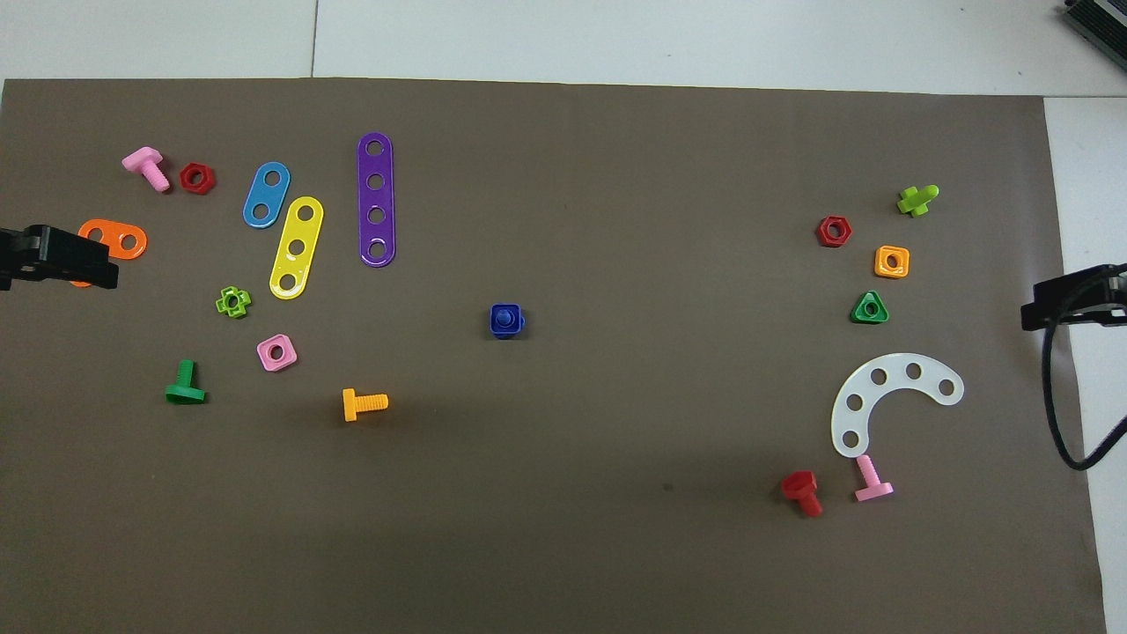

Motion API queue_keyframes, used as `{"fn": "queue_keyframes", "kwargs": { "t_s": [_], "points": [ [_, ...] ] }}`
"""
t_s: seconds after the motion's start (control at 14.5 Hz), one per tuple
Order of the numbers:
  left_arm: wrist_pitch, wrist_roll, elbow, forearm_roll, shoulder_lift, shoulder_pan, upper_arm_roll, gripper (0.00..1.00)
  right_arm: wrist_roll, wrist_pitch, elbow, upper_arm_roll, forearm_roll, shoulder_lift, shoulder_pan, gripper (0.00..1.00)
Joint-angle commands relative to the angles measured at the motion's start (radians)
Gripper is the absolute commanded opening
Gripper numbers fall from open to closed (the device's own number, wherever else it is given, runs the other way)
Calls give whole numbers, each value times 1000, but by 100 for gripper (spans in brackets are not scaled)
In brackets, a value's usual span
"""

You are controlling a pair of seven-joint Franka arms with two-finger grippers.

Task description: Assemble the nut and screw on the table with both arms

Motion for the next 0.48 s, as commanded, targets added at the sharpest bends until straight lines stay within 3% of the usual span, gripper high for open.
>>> {"fn": "queue_keyframes", "kwargs": {
  "t_s": [0.0,0.41],
  "points": [
    [-8,-12,-22,36,-31,-14,6,100,-3,1,-22,4,7,-20,-6,100],
    [-3,0,-22,42,-32,-4,9,100,-3,1,-22,4,7,-20,-6,100]
  ]
}}
